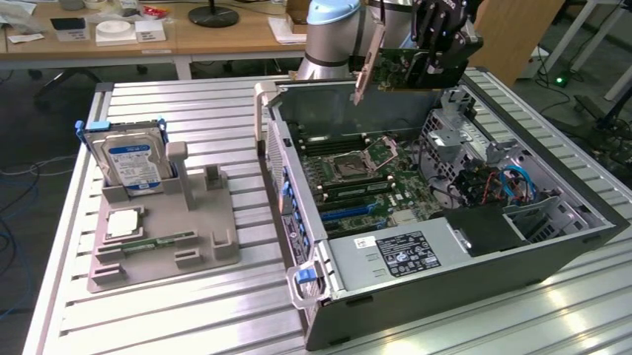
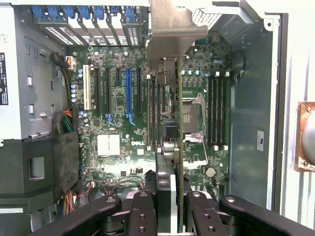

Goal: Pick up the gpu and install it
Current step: 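Insert the gpu into the slot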

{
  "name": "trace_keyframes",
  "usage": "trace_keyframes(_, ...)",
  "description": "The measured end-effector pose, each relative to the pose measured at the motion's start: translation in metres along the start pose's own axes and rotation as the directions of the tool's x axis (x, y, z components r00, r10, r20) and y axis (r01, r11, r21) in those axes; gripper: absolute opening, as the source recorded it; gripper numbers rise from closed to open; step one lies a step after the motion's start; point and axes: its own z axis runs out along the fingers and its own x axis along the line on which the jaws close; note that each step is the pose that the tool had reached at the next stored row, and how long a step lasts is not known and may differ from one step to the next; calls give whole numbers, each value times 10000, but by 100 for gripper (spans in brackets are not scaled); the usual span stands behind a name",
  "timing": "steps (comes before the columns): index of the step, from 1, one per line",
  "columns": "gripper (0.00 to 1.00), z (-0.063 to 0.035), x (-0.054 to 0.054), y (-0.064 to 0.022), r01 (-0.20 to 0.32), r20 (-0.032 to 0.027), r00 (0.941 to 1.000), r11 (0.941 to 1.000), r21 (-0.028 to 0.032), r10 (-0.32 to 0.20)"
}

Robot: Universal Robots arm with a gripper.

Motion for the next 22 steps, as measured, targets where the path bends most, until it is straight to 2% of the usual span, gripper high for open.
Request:
trace_keyframes(2,28,0,0,8,1,1,10000,10000,19,-1)
trace_keyframes(5,28,0,1,45,6,5,10000,9999,160,-7)
trace_keyframes(10,28,7,2,48,8,-6,10000,9999,166,-8)
trace_keyframes(12,28,14,2,49,7,-7,10000,9998,209,-7)
trace_keyframes(13,28,20,2,49,9,-6,10000,9997,256,-9)
trace_keyframes(16,28,36,3,50,21,1,10000,9988,497,-21)
trace_keyframes(18,28,53,4,54,25,4,10000,9981,620,-25)
trace_keyframes(20,28,75,5,57,28,5,10000,9976,687,-28)
trace_keyframes(22,28,90,10,57,29,7,10000,9975,702,-30)
